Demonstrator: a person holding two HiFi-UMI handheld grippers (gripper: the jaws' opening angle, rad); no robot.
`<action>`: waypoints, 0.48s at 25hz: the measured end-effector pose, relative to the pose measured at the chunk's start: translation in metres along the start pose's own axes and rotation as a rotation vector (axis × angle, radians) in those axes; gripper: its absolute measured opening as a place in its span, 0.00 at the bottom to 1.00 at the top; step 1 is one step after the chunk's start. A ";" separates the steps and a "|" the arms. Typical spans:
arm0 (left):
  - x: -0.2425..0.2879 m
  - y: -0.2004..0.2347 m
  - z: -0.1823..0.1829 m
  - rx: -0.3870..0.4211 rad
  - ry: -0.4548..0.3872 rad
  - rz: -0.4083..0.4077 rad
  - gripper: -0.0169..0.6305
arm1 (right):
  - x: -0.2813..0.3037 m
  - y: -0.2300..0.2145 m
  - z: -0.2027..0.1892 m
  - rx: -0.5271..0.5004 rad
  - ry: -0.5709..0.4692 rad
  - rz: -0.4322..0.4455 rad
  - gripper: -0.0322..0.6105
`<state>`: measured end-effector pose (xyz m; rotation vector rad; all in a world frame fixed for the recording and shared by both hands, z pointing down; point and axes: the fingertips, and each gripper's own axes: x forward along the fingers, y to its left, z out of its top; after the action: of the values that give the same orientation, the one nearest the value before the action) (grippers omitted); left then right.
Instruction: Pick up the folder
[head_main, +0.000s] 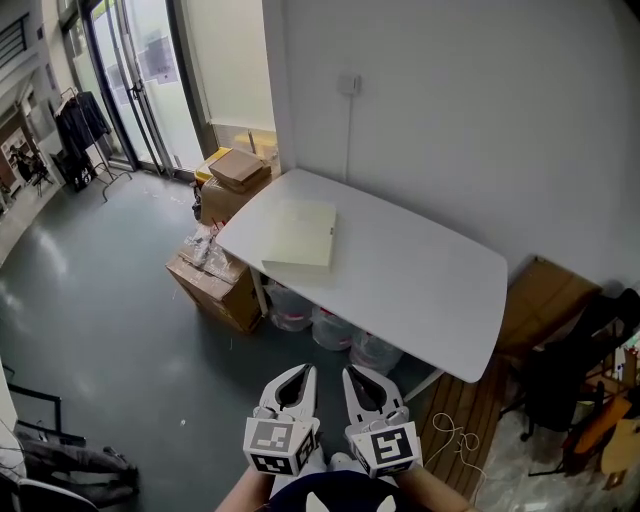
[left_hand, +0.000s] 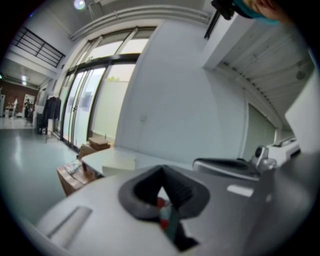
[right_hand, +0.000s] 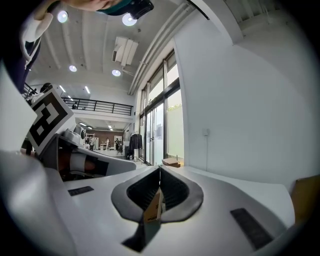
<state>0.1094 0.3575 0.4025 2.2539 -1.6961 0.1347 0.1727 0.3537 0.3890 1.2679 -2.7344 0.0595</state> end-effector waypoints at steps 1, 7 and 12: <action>0.004 0.007 0.003 -0.002 0.000 -0.004 0.03 | 0.008 -0.001 0.002 0.001 0.010 -0.011 0.06; 0.031 0.052 0.019 -0.011 -0.001 -0.013 0.03 | 0.060 -0.003 0.001 -0.002 0.003 -0.012 0.06; 0.051 0.092 0.029 -0.015 0.004 -0.020 0.03 | 0.105 0.001 0.005 0.000 0.001 -0.017 0.06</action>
<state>0.0339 0.2792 0.4062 2.2569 -1.6666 0.1212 0.1038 0.2746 0.3975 1.2910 -2.7223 0.0583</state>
